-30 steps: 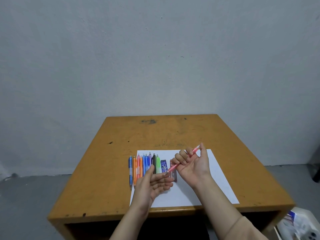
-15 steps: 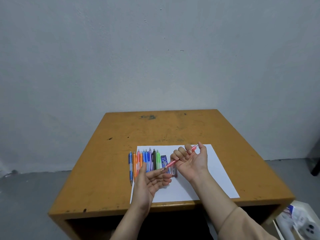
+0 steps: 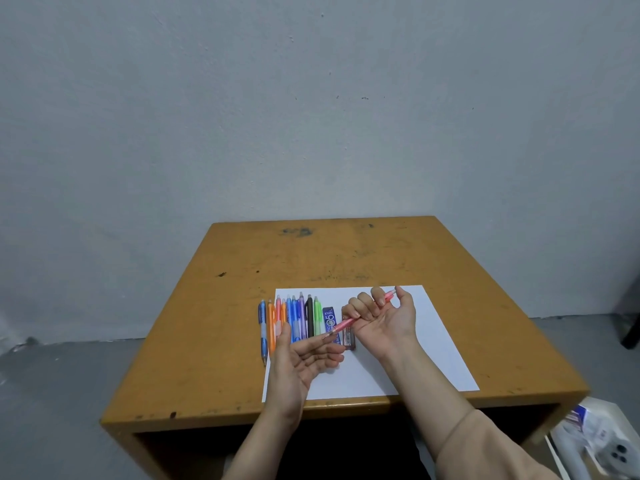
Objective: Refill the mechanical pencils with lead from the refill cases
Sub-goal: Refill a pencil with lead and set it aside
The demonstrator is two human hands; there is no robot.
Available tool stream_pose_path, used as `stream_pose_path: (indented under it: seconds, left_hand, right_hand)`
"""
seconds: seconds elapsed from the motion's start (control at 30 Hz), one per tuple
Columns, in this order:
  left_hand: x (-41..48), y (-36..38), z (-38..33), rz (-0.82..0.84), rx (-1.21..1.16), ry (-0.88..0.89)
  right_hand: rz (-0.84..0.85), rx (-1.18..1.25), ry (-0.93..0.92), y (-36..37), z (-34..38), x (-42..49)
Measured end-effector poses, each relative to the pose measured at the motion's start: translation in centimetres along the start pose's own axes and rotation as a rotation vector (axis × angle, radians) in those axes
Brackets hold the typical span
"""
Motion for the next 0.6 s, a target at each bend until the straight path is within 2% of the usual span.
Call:
stream_pose_path:
  seconds: [0.43, 0.6]
  left_hand:
    - [-0.1, 0.1, -0.2, -0.008, -0.042, -0.024]
    - [-0.4, 0.4, -0.5, -0.024, 0.018, 0.016]
  right_hand:
    - [0.005, -0.023, 0.013, 0.6, 0.0, -0.6]
    - [0.063, -0.155, 0.002, 1.7, 0.1, -1.1]
Point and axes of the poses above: each hand's wrist, its own x-axis towards the middle knuckle, its own y-axis out of the palm, z = x × y, the point moved 1 cm from there along x, towards the middle knuckle, and after that the axes turned 3 degrees about x, right-handed, at the moved point
